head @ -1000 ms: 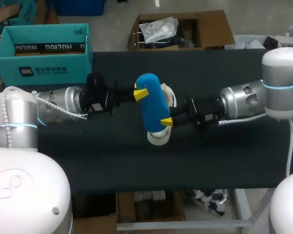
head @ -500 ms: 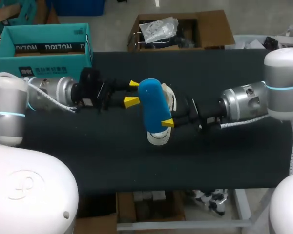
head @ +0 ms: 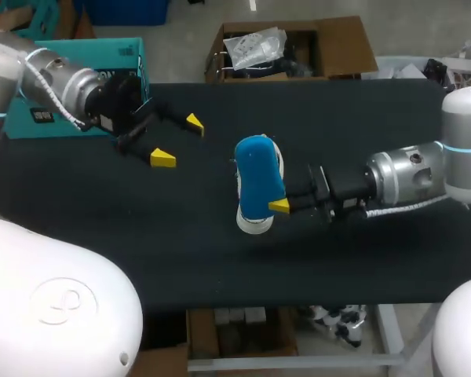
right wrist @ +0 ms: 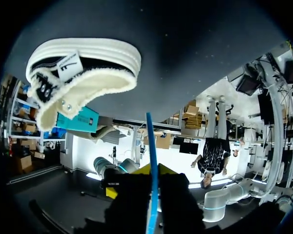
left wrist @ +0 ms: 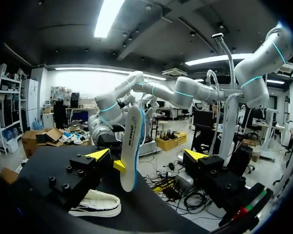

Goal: Open the shoe tongue, take the insole out of the shoe, put the insole back into the shoe, and pack the shoe into the shoebox

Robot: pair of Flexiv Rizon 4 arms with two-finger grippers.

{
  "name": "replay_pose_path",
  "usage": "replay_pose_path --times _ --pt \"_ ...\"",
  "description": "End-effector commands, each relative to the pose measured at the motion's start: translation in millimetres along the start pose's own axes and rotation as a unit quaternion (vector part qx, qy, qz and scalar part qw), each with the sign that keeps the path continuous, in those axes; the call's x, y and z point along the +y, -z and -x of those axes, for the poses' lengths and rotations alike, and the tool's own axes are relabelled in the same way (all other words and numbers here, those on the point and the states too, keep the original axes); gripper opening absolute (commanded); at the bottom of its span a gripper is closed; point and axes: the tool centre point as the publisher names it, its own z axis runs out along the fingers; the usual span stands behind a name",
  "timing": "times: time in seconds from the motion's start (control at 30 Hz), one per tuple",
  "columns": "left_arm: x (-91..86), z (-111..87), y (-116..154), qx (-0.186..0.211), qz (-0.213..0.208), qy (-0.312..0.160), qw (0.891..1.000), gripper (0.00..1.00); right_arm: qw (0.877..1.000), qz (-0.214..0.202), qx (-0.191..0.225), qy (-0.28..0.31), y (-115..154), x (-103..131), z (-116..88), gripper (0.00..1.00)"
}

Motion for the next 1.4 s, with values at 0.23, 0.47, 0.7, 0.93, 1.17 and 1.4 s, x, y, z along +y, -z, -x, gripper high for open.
replay_pose_path --times 0.23,0.47,0.7,0.93,1.17,1.4 --pt "-6.1 12.4 5 0.11 0.041 -0.038 0.992 1.0 1.0 -0.002 0.0 0.0 1 0 0 0.0" --pt "8.6 24.4 22 0.207 0.078 -0.138 0.965 1.0 0.996 -0.016 -0.059 0.058 -2 -11 21 0.0" --pt "20.9 34.5 29 0.258 0.081 -0.15 0.951 1.0 0.989 -0.021 -0.131 0.067 -10 -23 35 0.0" --pt "33.9 43.8 37 0.264 0.075 -0.138 0.951 1.0 0.982 -0.033 -0.161 0.091 -13 -30 52 0.0" --pt "38.8 45.9 40 0.264 0.073 -0.134 0.952 1.0 0.978 -0.038 -0.18 0.101 -16 -34 63 0.0" --pt "40.2 46.5 40 0.256 0.07 -0.141 0.954 1.0 0.977 -0.046 -0.186 0.089 -19 -31 69 0.0"
